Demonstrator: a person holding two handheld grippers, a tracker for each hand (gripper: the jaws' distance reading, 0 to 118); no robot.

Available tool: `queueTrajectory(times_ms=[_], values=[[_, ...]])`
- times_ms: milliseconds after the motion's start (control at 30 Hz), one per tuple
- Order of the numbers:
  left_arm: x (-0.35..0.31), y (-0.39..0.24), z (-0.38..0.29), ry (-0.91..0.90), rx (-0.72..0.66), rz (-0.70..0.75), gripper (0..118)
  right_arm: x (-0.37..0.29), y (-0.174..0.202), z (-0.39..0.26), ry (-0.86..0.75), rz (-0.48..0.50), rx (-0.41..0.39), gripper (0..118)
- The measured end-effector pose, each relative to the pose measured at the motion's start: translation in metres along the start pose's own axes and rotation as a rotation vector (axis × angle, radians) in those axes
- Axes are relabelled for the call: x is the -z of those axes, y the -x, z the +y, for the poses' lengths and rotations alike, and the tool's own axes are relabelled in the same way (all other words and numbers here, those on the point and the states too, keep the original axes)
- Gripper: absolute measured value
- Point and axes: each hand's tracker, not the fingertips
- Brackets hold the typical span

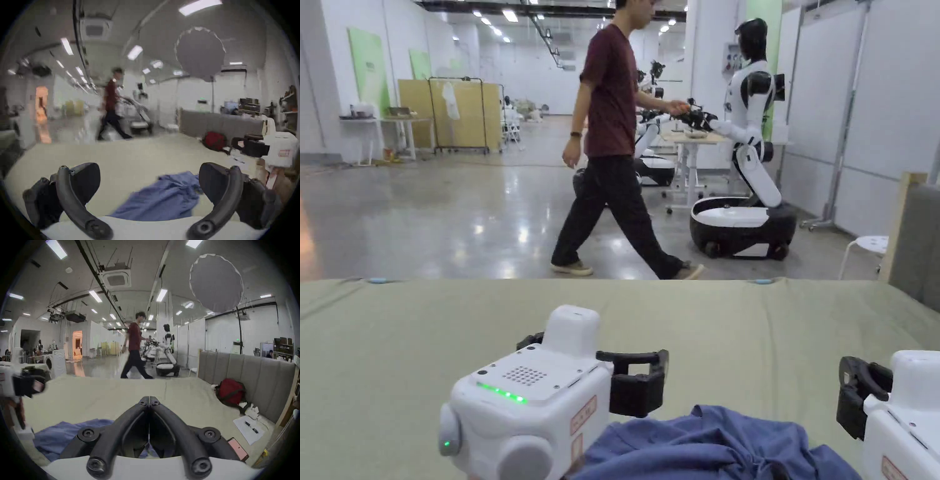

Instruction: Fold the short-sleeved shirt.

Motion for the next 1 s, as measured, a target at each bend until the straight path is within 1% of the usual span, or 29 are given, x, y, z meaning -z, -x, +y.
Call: queueTrajectory(times_ms=[100,133,167,200,233,267,300,333,367,400,433,567,633,700,767,867,933,967,1000], values=[[-0.080,0.032,-0.001,-0.108,0.016,0.234,118,-0.012,0.026,0.011,-0.043,0.006,0.013,4],[-0.105,0.042,-0.004,-0.148,-0.013,0.289,118,-0.018,0.035,0.014,-0.058,0.019,0.021,4],[-0.125,0.052,-0.005,-0.139,-0.035,0.319,118,-0.024,0.043,0.017,-0.067,0.041,0.026,4],[-0.143,0.061,-0.008,-0.150,-0.069,0.367,116,-0.029,0.052,0.020,-0.074,0.057,0.016,4],[-0.158,0.069,-0.009,-0.113,-0.082,0.382,108,-0.034,0.060,0.022,-0.082,0.070,-0.004,4],[-0.170,0.076,-0.011,-0.094,-0.062,0.452,84,-0.039,0.068,0.025,-0.084,0.076,-0.021,4],[-0.180,0.081,-0.014,-0.093,-0.047,0.487,24,-0.044,0.073,0.027,-0.091,0.093,-0.028,4],[-0.189,0.084,-0.017,-0.084,-0.028,0.540,0,-0.047,0.078,0.030,-0.093,0.111,-0.024,4],[-0.193,0.088,-0.019,-0.069,-0.035,0.588,0,-0.050,0.082,0.032,-0.093,0.117,-0.021,4],[-0.203,0.091,-0.021,-0.093,-0.073,0.579,0,-0.053,0.086,0.034,-0.092,0.123,-0.022,4],[-0.208,0.094,-0.023,-0.060,-0.098,0.529,0,-0.056,0.090,0.035,-0.094,0.133,-0.030,4],[-0.222,0.094,-0.028,-0.050,-0.078,0.551,0,-0.063,0.098,0.037,-0.100,0.144,-0.066,4],[-0.224,0.094,-0.026,-0.036,-0.085,0.543,0,-0.065,0.098,0.037,-0.098,0.150,-0.070,4],[-0.226,0.095,-0.026,-0.026,-0.119,0.516,0,-0.066,0.098,0.037,-0.092,0.154,-0.064,4],[-0.223,0.098,-0.028,0.017,-0.165,0.465,0,-0.066,0.097,0.036,-0.083,0.156,-0.064,4],[-0.214,0.102,-0.038,0.143,-0.153,0.444,0,-0.067,0.095,0.033,-0.071,0.165,-0.064,4],[-0.204,0.099,-0.051,0.249,-0.107,0.488,0,-0.067,0.095,0.030,-0.062,0.165,-0.068,4],[-0.199,0.100,-0.057,0.275,-0.103,0.492,0,-0.065,0.094,0.029,-0.053,0.172,-0.068,4],[-0.193,0.102,-0.066,0.325,-0.134,0.479,4,-0.064,0.094,0.027,-0.043,0.180,-0.066,4]])
